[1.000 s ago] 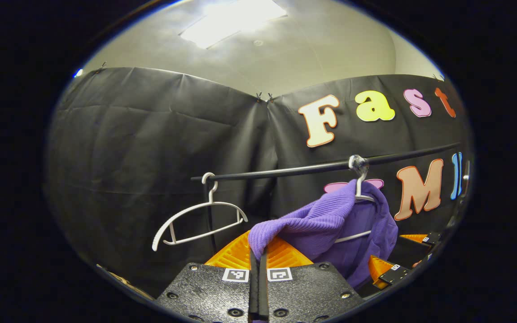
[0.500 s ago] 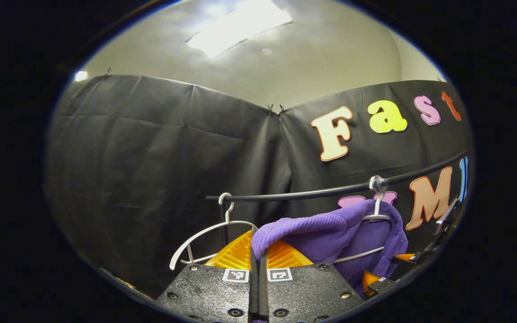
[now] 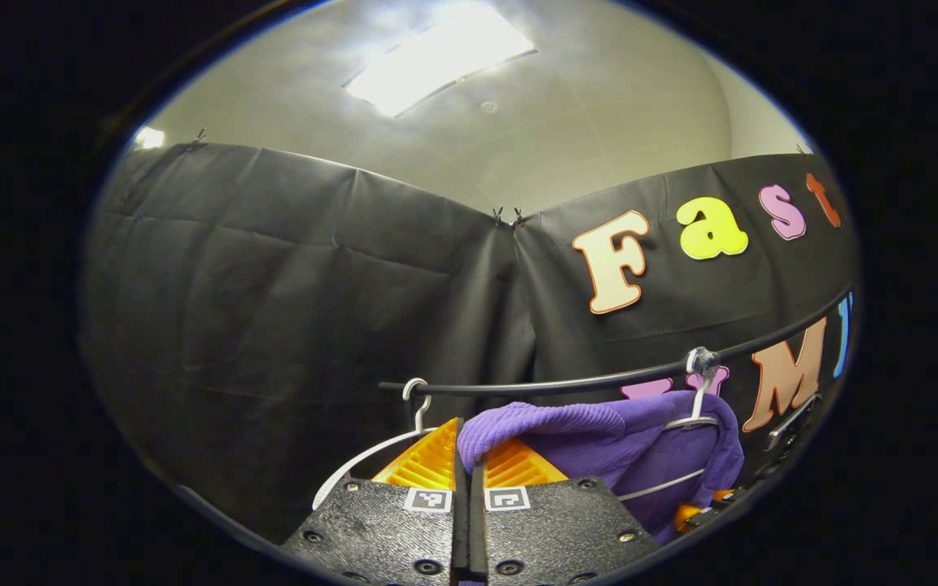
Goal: Grasp the clothes on the hanger with both hands and then place them into the laundry hamper below.
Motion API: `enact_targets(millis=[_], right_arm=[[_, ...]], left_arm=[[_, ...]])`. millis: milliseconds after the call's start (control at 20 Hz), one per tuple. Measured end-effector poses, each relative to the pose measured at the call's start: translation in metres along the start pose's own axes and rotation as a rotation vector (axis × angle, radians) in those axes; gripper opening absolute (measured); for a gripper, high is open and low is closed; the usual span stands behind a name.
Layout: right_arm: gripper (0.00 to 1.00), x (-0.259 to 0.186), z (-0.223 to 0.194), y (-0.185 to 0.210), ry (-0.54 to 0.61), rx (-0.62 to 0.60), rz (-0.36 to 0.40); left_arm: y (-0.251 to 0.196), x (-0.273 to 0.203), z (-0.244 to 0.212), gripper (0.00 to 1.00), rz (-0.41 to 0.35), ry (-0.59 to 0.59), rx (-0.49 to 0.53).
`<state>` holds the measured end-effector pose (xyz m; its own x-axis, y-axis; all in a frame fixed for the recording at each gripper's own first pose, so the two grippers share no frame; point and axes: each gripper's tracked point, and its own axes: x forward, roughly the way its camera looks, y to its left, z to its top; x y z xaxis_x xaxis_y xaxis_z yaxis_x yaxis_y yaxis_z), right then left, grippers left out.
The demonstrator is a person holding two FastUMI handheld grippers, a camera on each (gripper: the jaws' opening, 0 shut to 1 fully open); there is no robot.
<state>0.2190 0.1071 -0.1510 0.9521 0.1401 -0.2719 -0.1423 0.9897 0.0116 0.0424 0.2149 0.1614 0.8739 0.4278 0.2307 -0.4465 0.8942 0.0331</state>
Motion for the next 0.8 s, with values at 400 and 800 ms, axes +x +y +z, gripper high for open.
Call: enact_targets(millis=[400, 800], right_arm=[[0.05, -0.011, 0.014, -0.050, -0.030, -0.020, -0.116], [0.03, -0.008, 0.064, -0.111, -0.124, -0.049, -0.243]], left_arm=[[0.009, 0.021, -0.001, 0.00, 0.004, -0.003, -0.008], [0.021, 0.042, 0.009, 0.02, 0.015, -0.049, 0.024]])
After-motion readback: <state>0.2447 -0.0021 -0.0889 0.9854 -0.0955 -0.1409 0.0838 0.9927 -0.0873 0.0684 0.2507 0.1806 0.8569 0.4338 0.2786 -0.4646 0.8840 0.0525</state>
